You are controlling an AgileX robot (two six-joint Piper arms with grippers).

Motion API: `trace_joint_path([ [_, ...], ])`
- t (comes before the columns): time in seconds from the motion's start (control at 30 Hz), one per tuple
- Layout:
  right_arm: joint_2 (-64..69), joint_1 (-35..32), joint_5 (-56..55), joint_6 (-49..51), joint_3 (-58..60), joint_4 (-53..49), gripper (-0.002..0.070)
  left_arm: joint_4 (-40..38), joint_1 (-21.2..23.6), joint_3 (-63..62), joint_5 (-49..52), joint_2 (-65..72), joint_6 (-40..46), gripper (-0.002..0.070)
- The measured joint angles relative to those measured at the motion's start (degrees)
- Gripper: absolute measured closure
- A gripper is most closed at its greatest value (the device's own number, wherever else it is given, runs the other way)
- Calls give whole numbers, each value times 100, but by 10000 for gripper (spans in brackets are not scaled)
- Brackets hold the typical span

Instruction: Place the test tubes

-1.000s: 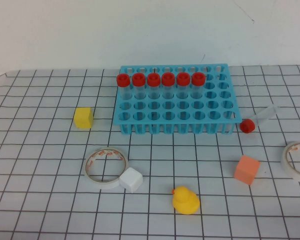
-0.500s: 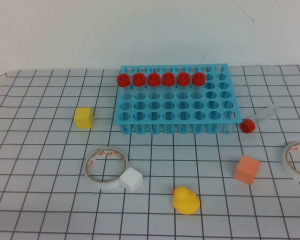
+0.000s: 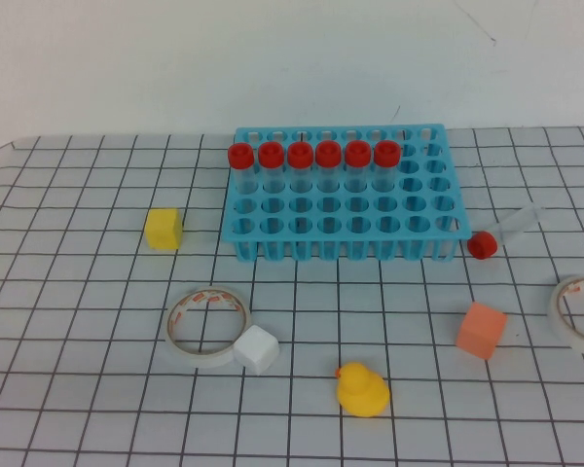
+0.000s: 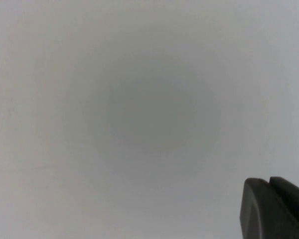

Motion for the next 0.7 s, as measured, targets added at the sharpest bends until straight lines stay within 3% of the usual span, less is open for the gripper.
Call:
trace_joint_path([
  [0.37,2621,0,2523,-287,-2506,0,678,548,0,-525,1094,834,11,676],
  [0.53,4361,0,4134,-1949,-3738,821,678,599,0,-357,2076,846,11,676],
  [0.7,5694,50,4756,-3381,-4465,1545,678,599,0,-321,2785,846,20,676],
])
